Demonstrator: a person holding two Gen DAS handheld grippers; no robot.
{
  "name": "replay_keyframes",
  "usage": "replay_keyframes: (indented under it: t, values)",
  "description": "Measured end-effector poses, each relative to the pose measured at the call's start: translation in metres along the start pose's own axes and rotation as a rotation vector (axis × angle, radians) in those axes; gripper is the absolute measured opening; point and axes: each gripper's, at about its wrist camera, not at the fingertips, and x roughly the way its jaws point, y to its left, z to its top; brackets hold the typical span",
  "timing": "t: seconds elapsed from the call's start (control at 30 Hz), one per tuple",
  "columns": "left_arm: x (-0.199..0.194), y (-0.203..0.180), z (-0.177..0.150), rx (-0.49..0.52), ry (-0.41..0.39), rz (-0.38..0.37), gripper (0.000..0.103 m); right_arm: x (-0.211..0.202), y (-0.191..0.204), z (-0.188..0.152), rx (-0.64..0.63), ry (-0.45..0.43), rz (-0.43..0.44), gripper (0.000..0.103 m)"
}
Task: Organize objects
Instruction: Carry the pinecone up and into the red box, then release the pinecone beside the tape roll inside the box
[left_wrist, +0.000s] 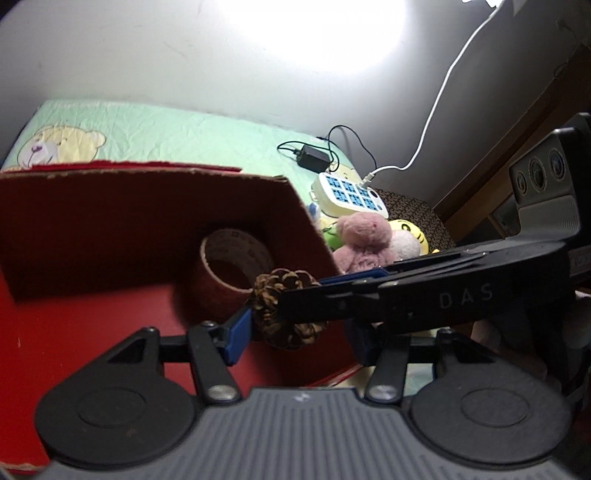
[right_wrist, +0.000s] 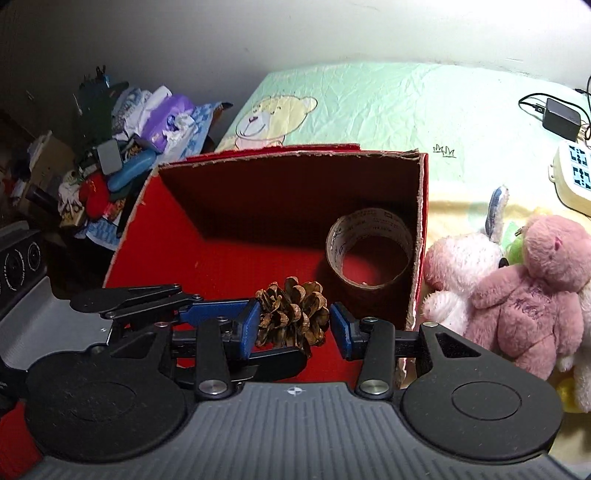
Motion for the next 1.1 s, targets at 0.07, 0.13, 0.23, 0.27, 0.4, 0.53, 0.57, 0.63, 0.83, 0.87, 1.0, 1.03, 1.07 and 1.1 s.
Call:
replay_keyframes:
  t: [0.07,0.13,0.23,0.27,0.4,0.53,0.57,0.63,0.83,0.87,1.0,1.03,1.07,1.1]
  values:
    - [0.008,0.01,-0.001,-0.027,0.021,0.001,0.054,0.01,0.005,0.006,-0.032,0.047,-0.033,0.045]
    - [0.015,0.02,-0.001,-0.069,0.045,-0.011,0.054,0.018,0.01,0.013,-0.066,0.093,-0.069,0.045]
    - [0.025,0.029,-0.003,-0.112,0.078,-0.035,0.054,0.028,0.017,0.019,-0.116,0.156,-0.119,0.046]
    - [0.026,0.03,-0.004,-0.119,0.089,-0.042,0.054,0.031,0.018,0.019,-0.132,0.173,-0.136,0.046]
    - [0.04,0.03,-0.007,-0.128,0.129,-0.056,0.054,0.039,0.02,0.021,-0.184,0.225,-0.196,0.046]
    - [0.051,0.031,-0.008,-0.136,0.162,-0.06,0.054,0.041,0.017,0.019,-0.197,0.237,-0.21,0.046]
    - [0.054,0.031,-0.008,-0.136,0.171,-0.057,0.054,0.041,0.017,0.019,-0.199,0.237,-0.21,0.046]
    - [0.057,0.031,-0.008,-0.135,0.184,-0.062,0.054,0.041,0.018,0.018,-0.207,0.236,-0.215,0.048]
    - [0.06,0.026,-0.009,-0.112,0.199,-0.026,0.055,0.038,0.02,0.012,-0.214,0.207,-0.221,0.05]
    - [0.061,0.027,-0.01,-0.111,0.198,-0.021,0.055,0.036,0.018,0.011,-0.207,0.197,-0.215,0.049]
    - [0.055,0.028,-0.011,-0.11,0.185,-0.01,0.055,0.029,0.014,0.006,-0.178,0.146,-0.191,0.049]
    - [0.051,0.028,-0.011,-0.104,0.176,-0.005,0.055,0.028,0.013,0.005,-0.172,0.136,-0.184,0.049]
    - [0.048,0.028,-0.011,-0.097,0.166,0.0,0.055,0.026,0.013,0.004,-0.164,0.125,-0.176,0.049]
    - [0.045,0.027,-0.011,-0.089,0.156,0.008,0.055,0.025,0.012,0.003,-0.155,0.114,-0.167,0.049]
